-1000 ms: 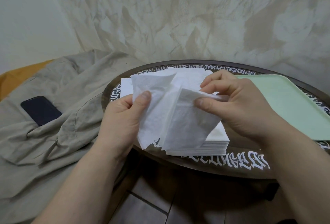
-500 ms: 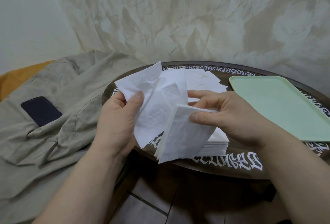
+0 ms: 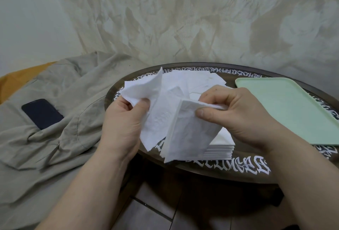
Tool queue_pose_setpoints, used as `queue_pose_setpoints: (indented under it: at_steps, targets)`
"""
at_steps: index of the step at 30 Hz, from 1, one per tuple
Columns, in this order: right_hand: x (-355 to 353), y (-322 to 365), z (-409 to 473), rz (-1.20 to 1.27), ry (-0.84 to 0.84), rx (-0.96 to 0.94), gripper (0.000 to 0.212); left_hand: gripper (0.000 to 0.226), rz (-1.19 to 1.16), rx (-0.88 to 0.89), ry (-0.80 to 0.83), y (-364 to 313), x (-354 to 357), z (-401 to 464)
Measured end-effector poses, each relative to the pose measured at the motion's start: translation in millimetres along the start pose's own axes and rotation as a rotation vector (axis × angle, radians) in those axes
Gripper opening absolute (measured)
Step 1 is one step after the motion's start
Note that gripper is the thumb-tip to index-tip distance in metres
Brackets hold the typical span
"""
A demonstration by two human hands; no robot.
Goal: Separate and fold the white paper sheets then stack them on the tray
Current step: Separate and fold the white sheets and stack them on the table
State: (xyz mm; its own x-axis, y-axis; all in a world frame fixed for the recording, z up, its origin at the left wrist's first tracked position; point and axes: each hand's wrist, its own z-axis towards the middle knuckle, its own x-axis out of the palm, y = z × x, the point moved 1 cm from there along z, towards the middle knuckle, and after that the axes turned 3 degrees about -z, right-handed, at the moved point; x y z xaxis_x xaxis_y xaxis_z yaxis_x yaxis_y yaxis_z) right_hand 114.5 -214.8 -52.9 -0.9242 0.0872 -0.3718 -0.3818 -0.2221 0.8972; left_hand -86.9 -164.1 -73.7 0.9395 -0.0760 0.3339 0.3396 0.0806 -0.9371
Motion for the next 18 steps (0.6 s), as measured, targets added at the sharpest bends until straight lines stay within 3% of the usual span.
queue_pose_setpoints:
  at_steps: [5, 6, 8, 10, 13, 15, 18]
  targets:
    - [-3.3, -2.3, -2.4, 0.061, 0.010, 0.040, 0.006, 0.009, 0.038, 0.027, -0.046, 4.0, -5.3, 6.2]
    - [-2.1, -2.3, -2.6, 0.035, 0.017, 0.041, 0.005, 0.011, 0.023, 0.022, -0.044, 2.6, -3.5, 5.8]
    - [-0.7, -1.2, -3.1, -0.008, 0.050, 0.046, 0.002, 0.043, -0.002, 0.002, -0.063, 0.0, -2.0, 4.6]
    - [-0.6, 0.1, -3.8, -0.016, 0.097, 0.051, 0.004, 0.059, -0.017, -0.043, -0.119, -1.3, -1.2, 3.6]
    - [0.4, 2.8, -4.7, -0.001, 0.140, 0.013, 0.006, 0.044, 0.001, -0.076, -0.156, 0.1, 0.2, 4.4]
    - [4.4, 6.6, -4.7, -0.047, 0.162, -0.048, 0.008, 0.034, 0.037, -0.116, -0.111, 2.0, 4.3, 3.1]
    - [13.5, 9.3, -5.2, -0.111, 0.196, -0.129, 0.010, 0.050, 0.177, -0.132, 0.099, 6.1, 10.3, -4.5]
